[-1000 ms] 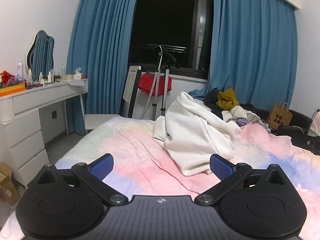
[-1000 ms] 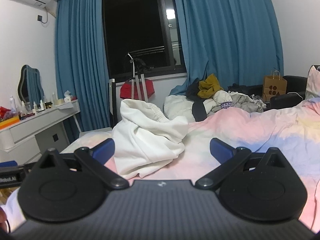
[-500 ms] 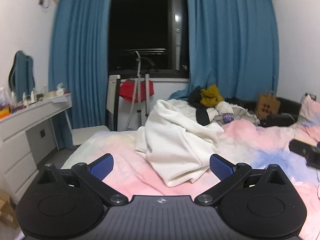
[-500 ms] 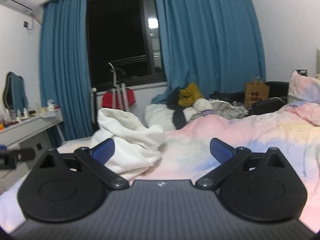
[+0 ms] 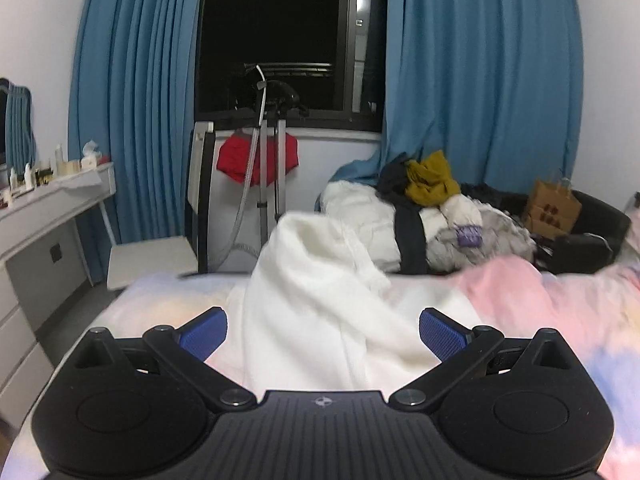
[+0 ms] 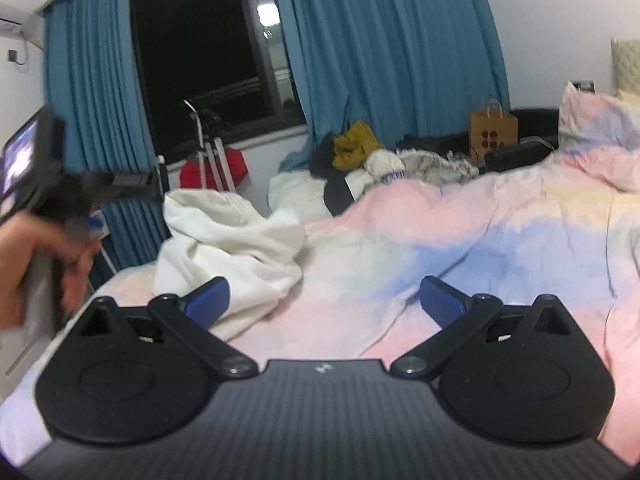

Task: Fold clothes
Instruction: 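Grasp the white garment's elastic cuff with the left gripper and lift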

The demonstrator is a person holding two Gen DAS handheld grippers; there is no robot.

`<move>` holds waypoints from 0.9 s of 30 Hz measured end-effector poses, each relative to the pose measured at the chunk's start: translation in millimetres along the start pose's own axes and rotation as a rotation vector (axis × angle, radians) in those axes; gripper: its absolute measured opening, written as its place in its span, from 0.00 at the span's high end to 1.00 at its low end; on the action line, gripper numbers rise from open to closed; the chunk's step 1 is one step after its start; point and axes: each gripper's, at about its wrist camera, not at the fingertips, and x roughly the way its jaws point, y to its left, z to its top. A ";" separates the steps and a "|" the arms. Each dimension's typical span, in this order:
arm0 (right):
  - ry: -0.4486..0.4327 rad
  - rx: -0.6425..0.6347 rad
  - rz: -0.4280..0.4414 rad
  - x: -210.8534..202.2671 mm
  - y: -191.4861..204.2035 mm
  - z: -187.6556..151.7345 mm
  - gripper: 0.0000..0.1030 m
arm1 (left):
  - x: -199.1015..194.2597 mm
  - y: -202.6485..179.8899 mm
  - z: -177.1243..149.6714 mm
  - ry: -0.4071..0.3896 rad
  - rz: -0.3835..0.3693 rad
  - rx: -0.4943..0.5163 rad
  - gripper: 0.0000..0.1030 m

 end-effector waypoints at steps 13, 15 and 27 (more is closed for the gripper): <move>0.042 -0.051 -0.064 100.2 5.0 -53.0 0.00 | 187.7 48.0 36.1 0.148 0.056 -0.247 0.84; 0.026 -0.086 -0.052 107.1 12.6 -58.2 0.00 | 167.6 56.0 33.8 0.129 0.030 -0.243 0.90; -0.061 0.019 0.047 80.6 2.7 -45.1 0.00 | -75.6 94.5 -20.4 0.010 -0.196 -0.203 0.91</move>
